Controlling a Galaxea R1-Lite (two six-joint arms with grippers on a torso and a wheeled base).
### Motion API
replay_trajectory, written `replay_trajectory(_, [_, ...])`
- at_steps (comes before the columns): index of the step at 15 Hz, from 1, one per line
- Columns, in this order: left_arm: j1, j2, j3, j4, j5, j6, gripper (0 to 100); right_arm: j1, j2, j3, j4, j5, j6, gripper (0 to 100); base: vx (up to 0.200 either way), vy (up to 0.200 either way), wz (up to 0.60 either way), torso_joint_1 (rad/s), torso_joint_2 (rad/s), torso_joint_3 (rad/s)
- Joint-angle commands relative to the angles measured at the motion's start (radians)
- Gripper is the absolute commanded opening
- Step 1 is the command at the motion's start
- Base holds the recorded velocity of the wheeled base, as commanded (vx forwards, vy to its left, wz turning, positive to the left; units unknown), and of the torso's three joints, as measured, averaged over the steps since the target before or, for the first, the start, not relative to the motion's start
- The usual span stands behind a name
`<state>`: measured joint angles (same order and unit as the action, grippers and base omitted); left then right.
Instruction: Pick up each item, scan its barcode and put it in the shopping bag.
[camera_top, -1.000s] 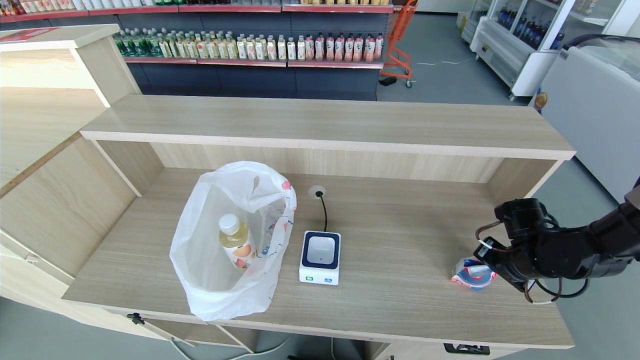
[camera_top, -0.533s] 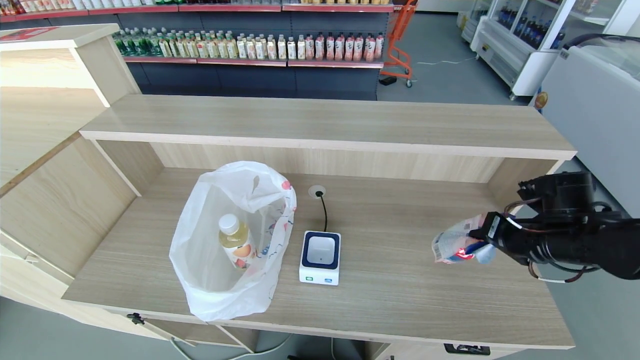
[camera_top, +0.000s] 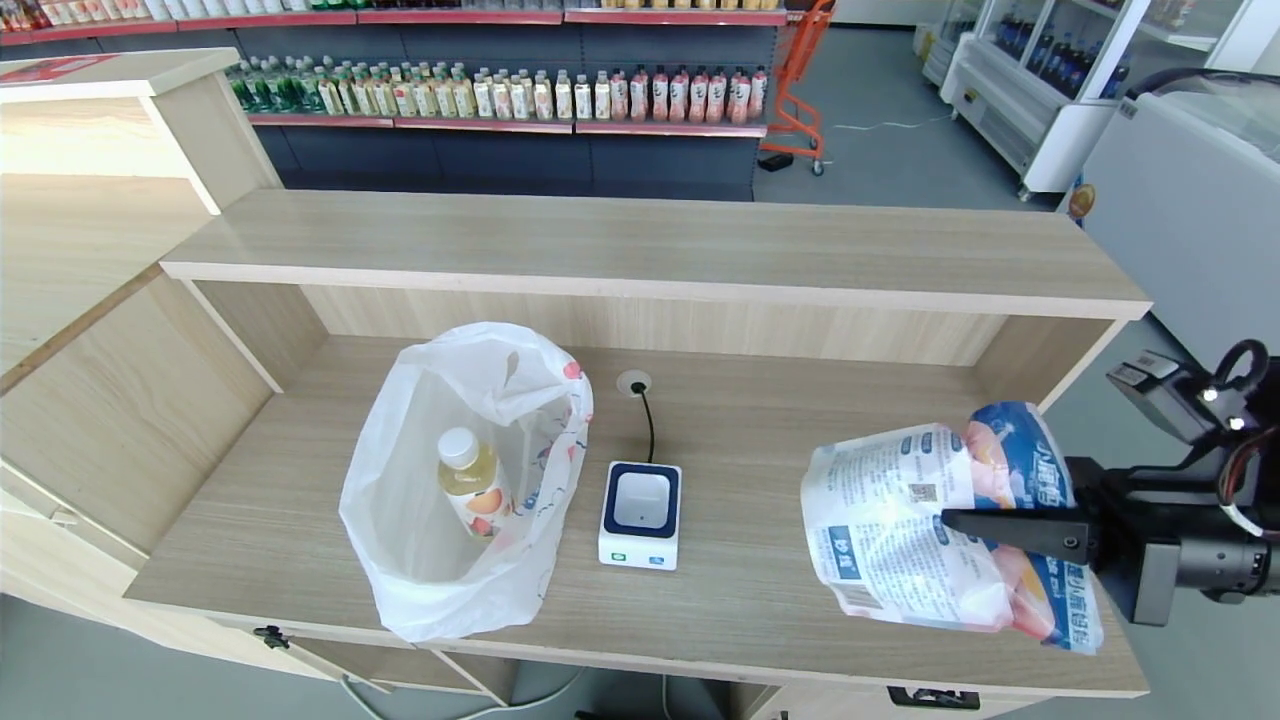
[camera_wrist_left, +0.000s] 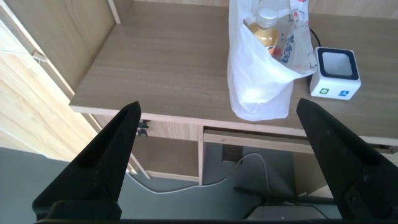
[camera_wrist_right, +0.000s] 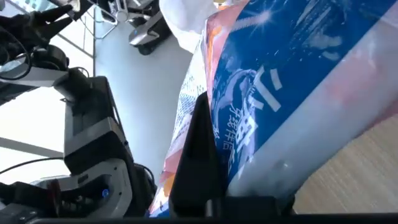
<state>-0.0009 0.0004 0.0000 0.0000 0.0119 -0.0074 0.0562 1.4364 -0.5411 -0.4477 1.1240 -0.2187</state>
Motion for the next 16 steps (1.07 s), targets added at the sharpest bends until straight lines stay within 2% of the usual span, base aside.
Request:
replay_trajectory(1, [-0.001, 0.0, 0.0, 0.0, 0.0, 0.0, 100, 0.063, -0.068, -0.002, 0.032, 0.007, 0.016, 0, 0.0, 0.0, 0.0, 0.0, 0.0, 0.0])
replay_trajectory(3, [-0.001, 0.0, 0.0, 0.0, 0.0, 0.0, 100, 0.106, -0.113, 0.001, 0.078, 0.01, 0.088, 0, 0.0, 0.0, 0.0, 0.0, 0.0, 0.0])
replay_trajectory(4, [0.001, 0.0, 0.0, 0.0, 0.0, 0.0, 100, 0.139, -0.137, 0.0, 0.098, 0.01, 0.167, 0, 0.0, 0.0, 0.0, 0.0, 0.0, 0.0])
replay_trajectory(7, [-0.001, 0.0, 0.0, 0.0, 0.0, -0.002, 100, 0.136, -0.143, 0.0, 0.096, 0.008, 0.312, 0, 0.0, 0.0, 0.0, 0.0, 0.0, 0.0])
replay_trajectory(11, [-0.001, 0.0, 0.0, 0.0, 0.0, 0.0, 100, 0.133, -0.126, 0.016, 0.104, 0.008, 0.335, 0, 0.0, 0.0, 0.0, 0.0, 0.0, 0.0])
replay_trajectory(14, [-0.001, 0.0, 0.0, 0.0, 0.0, 0.0, 100, 0.131, -0.136, 0.026, 0.164, 0.008, 0.337, 0, 0.0, 0.0, 0.0, 0.0, 0.0, 0.0])
replay_trajectory(16, [0.001, 0.0, 0.0, 0.0, 0.0, 0.0, 100, 0.1, -0.134, 0.03, 0.168, 0.007, 0.337, 0, 0.0, 0.0, 0.0, 0.0, 0.0, 0.0])
